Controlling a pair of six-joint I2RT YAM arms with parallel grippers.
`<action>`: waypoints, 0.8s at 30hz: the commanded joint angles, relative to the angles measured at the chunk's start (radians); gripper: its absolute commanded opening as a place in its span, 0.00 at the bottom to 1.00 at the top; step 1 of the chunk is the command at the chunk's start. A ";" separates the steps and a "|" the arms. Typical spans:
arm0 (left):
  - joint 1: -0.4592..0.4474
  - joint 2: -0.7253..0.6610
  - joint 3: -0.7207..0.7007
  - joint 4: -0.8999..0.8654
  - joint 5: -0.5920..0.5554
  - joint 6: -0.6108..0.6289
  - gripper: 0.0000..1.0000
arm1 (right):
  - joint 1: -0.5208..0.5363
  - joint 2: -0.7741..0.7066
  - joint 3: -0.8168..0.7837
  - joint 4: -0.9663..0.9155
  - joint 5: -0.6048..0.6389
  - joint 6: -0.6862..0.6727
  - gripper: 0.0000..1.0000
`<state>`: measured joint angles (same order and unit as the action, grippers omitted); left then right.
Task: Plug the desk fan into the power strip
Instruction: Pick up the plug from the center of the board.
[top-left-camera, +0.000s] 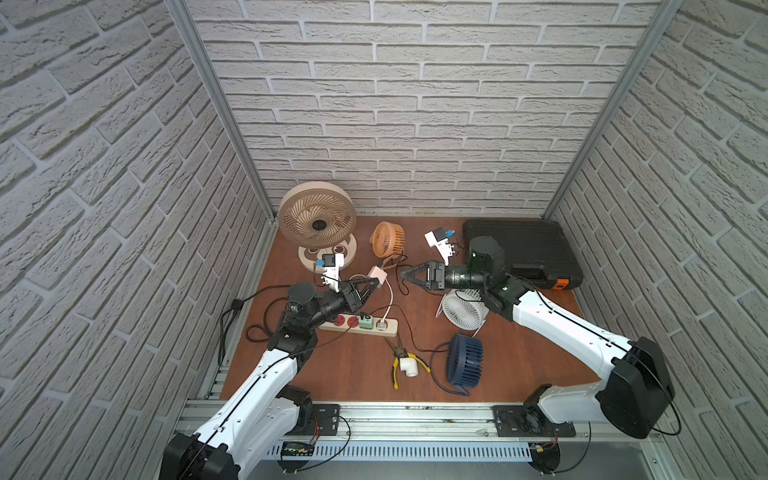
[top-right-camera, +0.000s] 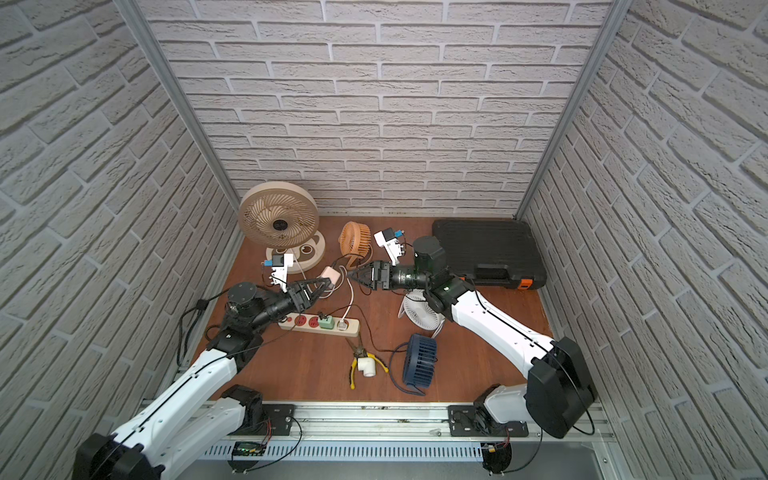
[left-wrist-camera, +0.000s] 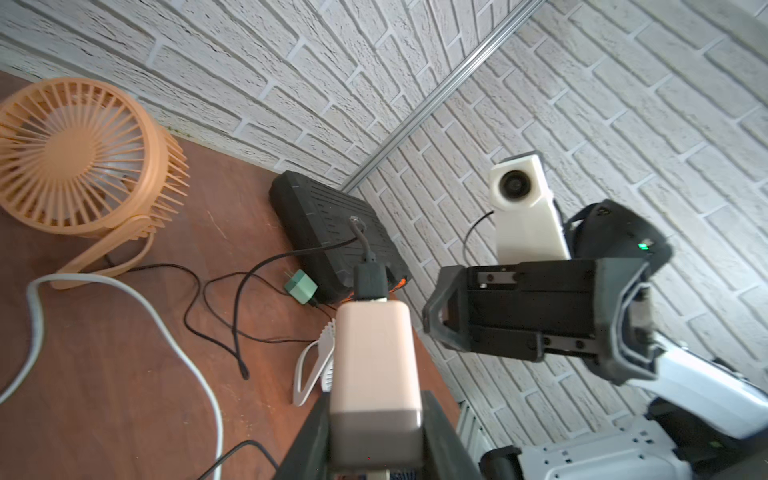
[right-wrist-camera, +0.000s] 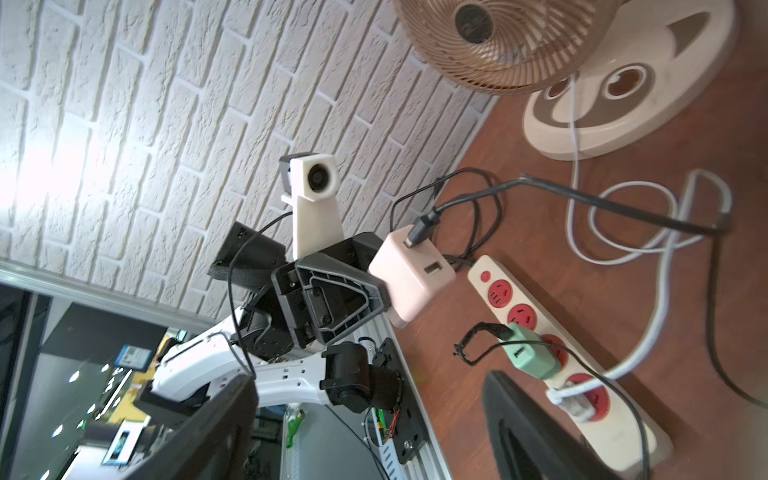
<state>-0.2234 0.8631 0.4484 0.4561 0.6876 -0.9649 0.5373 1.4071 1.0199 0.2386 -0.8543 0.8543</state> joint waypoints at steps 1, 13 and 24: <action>0.006 0.020 0.000 0.214 0.122 -0.099 0.00 | -0.016 0.080 0.026 0.237 -0.254 0.060 0.77; -0.015 0.042 0.009 0.184 0.161 -0.110 0.00 | -0.042 0.289 0.091 0.650 -0.379 0.353 0.48; -0.020 0.077 0.026 0.141 0.168 -0.094 0.00 | -0.018 0.439 0.127 1.168 -0.430 0.779 0.42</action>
<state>-0.2405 0.9348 0.4496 0.5861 0.8440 -1.0748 0.4950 1.8549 1.1294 1.2171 -1.2369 1.5341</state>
